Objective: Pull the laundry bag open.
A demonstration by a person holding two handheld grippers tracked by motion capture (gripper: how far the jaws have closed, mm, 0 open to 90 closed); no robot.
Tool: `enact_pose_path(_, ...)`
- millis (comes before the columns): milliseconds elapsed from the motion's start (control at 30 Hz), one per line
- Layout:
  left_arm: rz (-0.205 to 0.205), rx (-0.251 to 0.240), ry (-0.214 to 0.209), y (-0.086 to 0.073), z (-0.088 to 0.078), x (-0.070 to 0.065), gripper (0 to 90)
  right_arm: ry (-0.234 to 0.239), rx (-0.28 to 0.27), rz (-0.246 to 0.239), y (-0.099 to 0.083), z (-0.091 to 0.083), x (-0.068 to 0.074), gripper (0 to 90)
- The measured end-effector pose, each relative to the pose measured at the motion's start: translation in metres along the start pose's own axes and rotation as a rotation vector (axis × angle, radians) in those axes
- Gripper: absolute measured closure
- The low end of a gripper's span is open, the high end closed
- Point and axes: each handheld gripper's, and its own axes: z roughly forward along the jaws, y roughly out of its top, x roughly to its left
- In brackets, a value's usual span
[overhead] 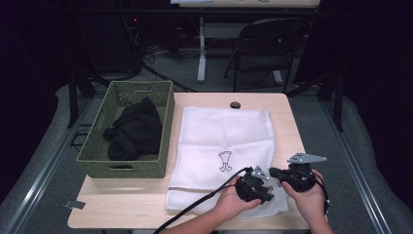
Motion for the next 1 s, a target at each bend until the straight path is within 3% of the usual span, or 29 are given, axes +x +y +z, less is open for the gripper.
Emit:
enact_pose_path(300,-0.021,-0.017,0.002,-0.0002,0.0040,0.0014,69.6,0.001,0.000,0.002,-0.0005,0.0005,0.0001,88.2)
enact_pose_path(433,-0.026,-0.022,0.010,-0.0005,0.0048,0.0035,76.6,0.001,-0.001,0.000,-0.0006,0.0005,0.0003,88.2)
enact_pose_path(1000,-0.071,-0.063,-0.005,-0.0027,-0.0014,0.0069,83.4,0.001,0.000,0.022,-0.0048,-0.0014,-0.0059,88.2)
